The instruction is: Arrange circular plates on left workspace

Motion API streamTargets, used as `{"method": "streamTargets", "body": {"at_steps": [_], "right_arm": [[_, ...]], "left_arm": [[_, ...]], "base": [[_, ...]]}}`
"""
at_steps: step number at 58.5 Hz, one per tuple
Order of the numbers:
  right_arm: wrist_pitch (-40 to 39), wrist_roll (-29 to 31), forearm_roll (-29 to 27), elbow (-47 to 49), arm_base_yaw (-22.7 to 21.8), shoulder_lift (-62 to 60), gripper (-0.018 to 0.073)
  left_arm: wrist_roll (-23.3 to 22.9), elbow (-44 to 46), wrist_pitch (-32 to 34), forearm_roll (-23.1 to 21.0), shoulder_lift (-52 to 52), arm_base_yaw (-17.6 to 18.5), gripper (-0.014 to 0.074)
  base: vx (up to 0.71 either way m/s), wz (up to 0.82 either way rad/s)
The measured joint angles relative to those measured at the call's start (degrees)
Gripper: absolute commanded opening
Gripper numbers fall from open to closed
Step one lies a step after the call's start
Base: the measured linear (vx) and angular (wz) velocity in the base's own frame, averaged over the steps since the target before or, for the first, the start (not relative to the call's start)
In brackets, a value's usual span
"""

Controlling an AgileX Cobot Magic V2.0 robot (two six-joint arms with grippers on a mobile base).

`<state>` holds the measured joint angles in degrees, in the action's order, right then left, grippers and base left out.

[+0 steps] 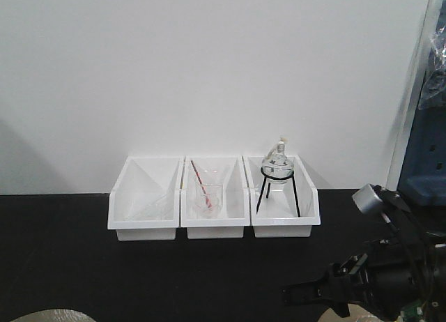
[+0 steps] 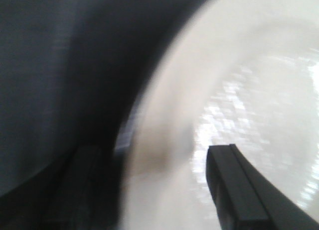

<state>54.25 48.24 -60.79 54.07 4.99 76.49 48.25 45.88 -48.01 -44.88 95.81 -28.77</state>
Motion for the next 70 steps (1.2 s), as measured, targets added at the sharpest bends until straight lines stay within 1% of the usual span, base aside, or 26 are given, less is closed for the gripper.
{"method": "streamTargets", "body": {"at_steps": [4, 7, 12, 14, 17, 19, 21, 33, 38, 42, 46, 50, 56, 63, 70], "right_arm": [[-0.2, 0.0, -0.1, 0.0, 0.0, 0.0, 0.0587], [-0.2, 0.0, -0.1, 0.0, 0.0, 0.0, 0.0585], [-0.3, 0.0, -0.2, 0.0, 0.0, 0.0, 0.0585], [-0.3, 0.0, -0.2, 0.0, 0.0, 0.0, 0.0585], [-0.4, 0.0, -0.2, 0.0, 0.0, 0.0, 0.0585], [-0.4, 0.0, -0.3, 0.0, 0.0, 0.0, 0.0585], [-0.4, 0.0, -0.3, 0.0, 0.0, 0.0, 0.0585], [-0.4, 0.0, -0.3, 0.0, 0.0, 0.0, 0.0585], [-0.4, 0.0, -0.4, 0.0, 0.0, 0.0, 0.0585], [-0.4, 0.0, -0.4, 0.0, 0.0, 0.0, 0.0585], [-0.4, 0.0, -0.4, 0.0, 0.0, 0.0, 0.0585], [-0.4, 0.0, -0.5, 0.0, 0.0, 0.0, 0.0585], [-0.4, 0.0, -0.7, 0.0, 0.0, 0.0, 0.0585], [-0.4, 0.0, -1.1, 0.0, 0.0, 0.0, 0.0585], [-0.5, 0.0, -1.4, 0.0, 0.0, 0.0, 0.0585]], "left_arm": [[3.0, 0.0, -1.8, -2.5, 1.2, 0.0, 0.0504], [4.3, 0.1, -2.9, -4.0, 2.2, 0.0, 0.0458], [5.4, 0.3, -4.4, -5.4, 3.6, 0.0, 0.0342], [5.6, 0.3, -4.6, -5.5, 3.9, 0.0, 0.0271], [5.8, 0.3, -4.6, -5.6, 4.2, 0.0, 0.0139], [5.6, 0.3, -5.5, -6.5, 4.2, -0.1, 0.0055], [5.7, 0.4, -6.4, -7.3, 4.2, -0.2, -0.0011], [5.8, 0.5, -7.6, -8.7, 4.2, -0.2, -0.0008], [6.6, 0.5, -8.9, -11.3, 4.2, -0.2, -0.0008], [7.7, 0.5, -11.0, -15.8, 4.2, -0.2, -0.0008], [8.6, 0.5, -13.6, -21.3, 4.2, -0.2, -0.0006], [10.0, 0.5, -13.5, -24.7, 4.2, 0.1, -0.0004], [10.7, 0.5, -13.3, -30.0, 4.2, 1.3, -0.0003], [10.8, 0.5, -12.7, -36.9, 4.2, 4.2, 0.0], [11.1, 0.5, -10.2, -42.8, 4.2, 9.4, -0.0001]], "base": [[0.0, 0.0], [0.0, 0.0], [0.0, 0.0], [0.0, 0.0], [0.0, 0.0], [0.0, 0.0], [0.0, 0.0], [0.0, 0.0], [0.0, 0.0], [0.0, 0.0], [0.0, 0.0], [0.0, 0.0], [0.0, 0.0], [0.0, 0.0], [0.0, 0.0]]}}
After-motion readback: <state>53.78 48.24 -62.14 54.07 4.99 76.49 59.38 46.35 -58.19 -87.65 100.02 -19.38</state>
